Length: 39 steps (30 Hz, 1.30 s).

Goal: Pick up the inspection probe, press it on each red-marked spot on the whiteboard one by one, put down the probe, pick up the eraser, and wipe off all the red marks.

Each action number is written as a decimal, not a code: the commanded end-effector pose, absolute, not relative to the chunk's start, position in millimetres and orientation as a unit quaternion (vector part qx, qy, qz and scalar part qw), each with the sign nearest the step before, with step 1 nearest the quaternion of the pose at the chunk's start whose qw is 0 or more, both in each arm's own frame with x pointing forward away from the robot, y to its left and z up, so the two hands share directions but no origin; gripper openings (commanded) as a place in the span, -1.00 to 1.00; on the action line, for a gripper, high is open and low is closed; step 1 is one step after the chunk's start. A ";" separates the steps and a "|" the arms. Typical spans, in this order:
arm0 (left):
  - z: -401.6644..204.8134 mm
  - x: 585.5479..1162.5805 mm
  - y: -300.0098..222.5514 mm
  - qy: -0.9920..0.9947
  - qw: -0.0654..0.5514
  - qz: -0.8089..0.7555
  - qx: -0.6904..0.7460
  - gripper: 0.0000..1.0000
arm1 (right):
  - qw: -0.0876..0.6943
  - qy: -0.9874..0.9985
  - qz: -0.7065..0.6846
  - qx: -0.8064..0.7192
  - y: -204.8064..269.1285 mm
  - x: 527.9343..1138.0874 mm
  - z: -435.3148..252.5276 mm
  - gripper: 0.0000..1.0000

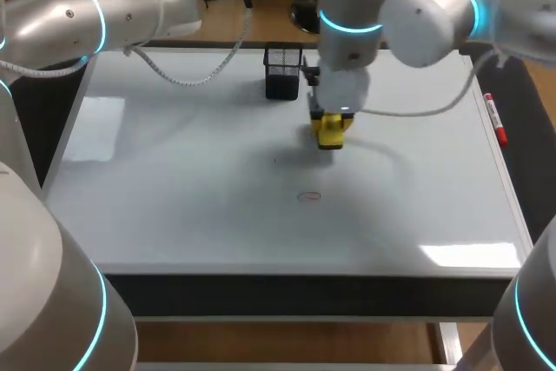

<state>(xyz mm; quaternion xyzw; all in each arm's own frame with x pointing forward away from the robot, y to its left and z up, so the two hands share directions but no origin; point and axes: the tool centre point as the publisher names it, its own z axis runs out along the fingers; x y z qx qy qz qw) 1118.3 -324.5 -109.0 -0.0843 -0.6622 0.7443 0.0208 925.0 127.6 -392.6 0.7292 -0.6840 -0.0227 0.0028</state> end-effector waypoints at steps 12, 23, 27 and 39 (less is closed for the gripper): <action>-107.9 1119.6 -324.8 -0.662 0.022 0.744 -0.085 -1.00 | 0.039 -0.674 0.014 0.738 180.8 946.3 -408.6 -1.00; -107.9 1119.6 -324.8 -0.662 0.022 0.744 -0.085 -1.00 | 0.039 -0.681 -0.006 0.732 172.6 948.9 -420.4 -1.00; -107.9 1119.6 -324.8 -0.662 0.022 0.744 -0.085 -1.00 | 0.042 -0.686 -0.008 0.726 167.2 948.6 -422.1 -1.00; -107.9 1119.6 -324.8 -0.662 0.022 0.744 -0.085 -1.00 | 0.049 -0.712 -0.005 0.700 136.4 944.2 -427.7 -1.00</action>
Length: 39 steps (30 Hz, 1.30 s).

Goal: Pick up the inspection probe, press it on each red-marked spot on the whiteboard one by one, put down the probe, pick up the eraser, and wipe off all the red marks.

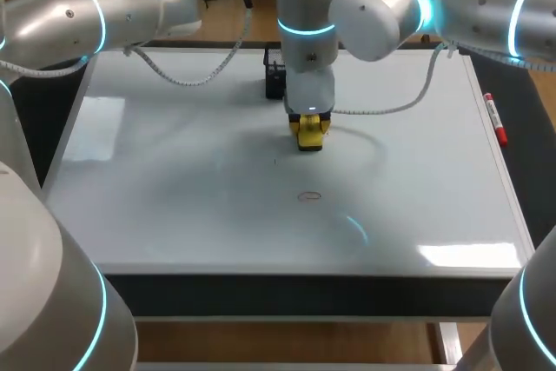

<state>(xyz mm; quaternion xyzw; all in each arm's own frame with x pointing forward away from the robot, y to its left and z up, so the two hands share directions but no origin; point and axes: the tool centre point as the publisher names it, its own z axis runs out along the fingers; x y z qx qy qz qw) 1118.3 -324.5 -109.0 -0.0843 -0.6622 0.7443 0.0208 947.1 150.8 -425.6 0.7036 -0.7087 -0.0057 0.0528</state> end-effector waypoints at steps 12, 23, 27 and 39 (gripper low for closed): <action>-107.9 1119.6 -324.8 -0.662 0.022 0.744 -0.085 -1.00 | 0.058 -0.747 0.001 0.662 88.1 938.4 -426.6 -1.00; -107.9 1119.6 -324.8 -0.662 0.022 0.744 -0.085 -1.00 | 0.018 -0.767 -0.018 0.641 58.2 936.5 -397.7 -1.00; -107.9 1119.6 -324.8 -0.662 0.022 0.744 -0.085 -1.00 | 0.013 -0.770 -0.011 0.638 39.7 938.2 -383.3 -1.00; -107.9 1119.6 -324.8 -0.662 0.022 0.744 -0.085 -1.00 | 0.022 -0.821 -0.009 0.571 -31.0 935.7 -385.4 -1.00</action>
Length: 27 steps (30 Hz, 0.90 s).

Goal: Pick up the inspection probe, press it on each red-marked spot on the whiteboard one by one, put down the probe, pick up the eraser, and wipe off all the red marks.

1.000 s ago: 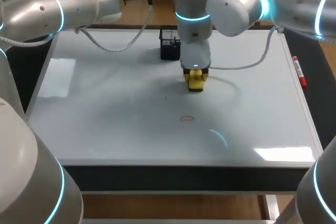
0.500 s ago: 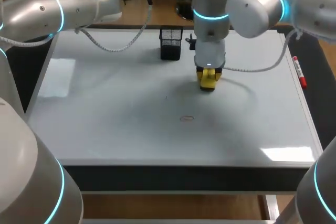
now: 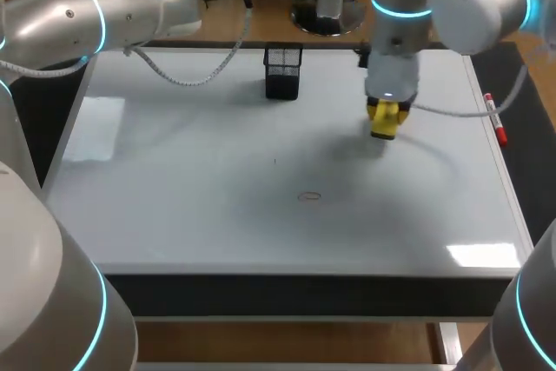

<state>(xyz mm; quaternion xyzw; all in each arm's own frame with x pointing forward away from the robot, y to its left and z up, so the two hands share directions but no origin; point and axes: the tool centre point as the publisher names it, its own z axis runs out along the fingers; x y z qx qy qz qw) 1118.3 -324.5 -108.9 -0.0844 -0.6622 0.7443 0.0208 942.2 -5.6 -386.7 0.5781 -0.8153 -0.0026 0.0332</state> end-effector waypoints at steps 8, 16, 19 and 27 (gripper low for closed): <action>-107.9 1119.6 -324.8 -0.662 0.022 0.744 -0.085 -1.00 | 0.016 -0.848 -0.020 0.530 -67.1 926.7 -387.1 -1.00; -107.9 1119.6 -324.8 -0.662 0.022 0.744 -0.085 -1.00 | 0.014 -0.852 -0.027 0.522 -74.4 919.4 -389.0 -1.00; -107.9 1119.6 -324.8 -0.662 0.022 0.744 -0.085 -1.00 | 0.014 -0.852 -0.027 0.522 -74.4 919.4 -389.0 -1.00; -107.9 1119.6 -324.8 -0.662 0.022 0.744 -0.085 -1.00 | 0.014 -0.852 -0.027 0.522 -74.4 919.4 -389.0 -1.00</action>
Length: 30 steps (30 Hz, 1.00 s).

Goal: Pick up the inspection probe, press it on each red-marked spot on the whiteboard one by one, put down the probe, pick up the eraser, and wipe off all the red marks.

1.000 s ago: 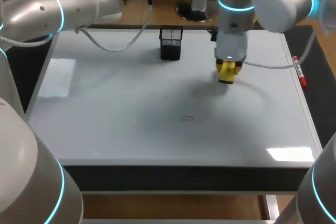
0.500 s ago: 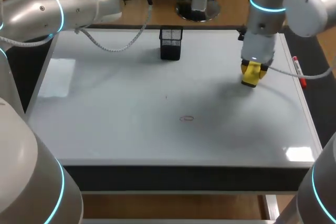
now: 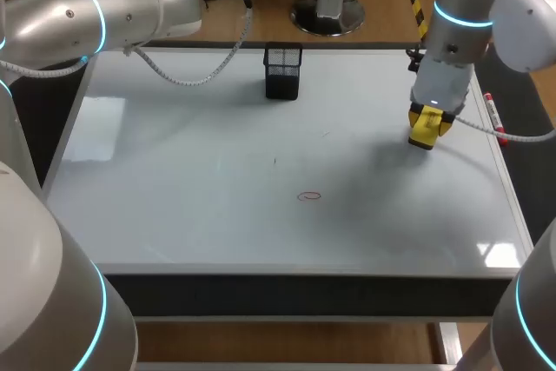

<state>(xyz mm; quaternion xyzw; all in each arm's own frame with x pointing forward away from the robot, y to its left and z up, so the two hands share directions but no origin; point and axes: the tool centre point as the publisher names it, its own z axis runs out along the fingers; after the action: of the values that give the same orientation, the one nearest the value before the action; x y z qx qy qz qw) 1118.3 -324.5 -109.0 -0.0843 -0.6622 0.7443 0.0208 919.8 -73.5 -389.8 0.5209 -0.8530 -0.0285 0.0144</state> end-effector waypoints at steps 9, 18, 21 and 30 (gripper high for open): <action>-107.9 1119.6 -324.8 -0.662 0.022 0.744 -0.085 -1.00 | 0.014 -0.852 -0.027 0.522 -74.4 919.4 -389.0 -1.00; -102.0 1099.9 -329.7 -0.668 0.024 0.737 -0.104 -1.00 | 0.014 -0.852 -0.027 0.522 -74.4 919.4 -389.0 -1.00; -96.8 1081.6 -331.8 -0.670 0.026 0.733 -0.119 -1.00 | 0.014 -0.852 -0.027 0.522 -74.4 919.4 -389.0 -1.00; -90.7 1017.9 -331.4 -0.668 0.051 0.727 -0.149 -1.00 | 0.014 -0.852 -0.027 0.522 -74.4 919.4 -389.0 -1.00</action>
<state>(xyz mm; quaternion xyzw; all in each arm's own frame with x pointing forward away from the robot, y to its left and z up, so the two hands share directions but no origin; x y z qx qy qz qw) 1044.0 -337.4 -97.4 -0.1621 -0.6608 0.7300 0.0649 919.3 -73.8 -389.5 0.5210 -0.8530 -0.0280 0.0144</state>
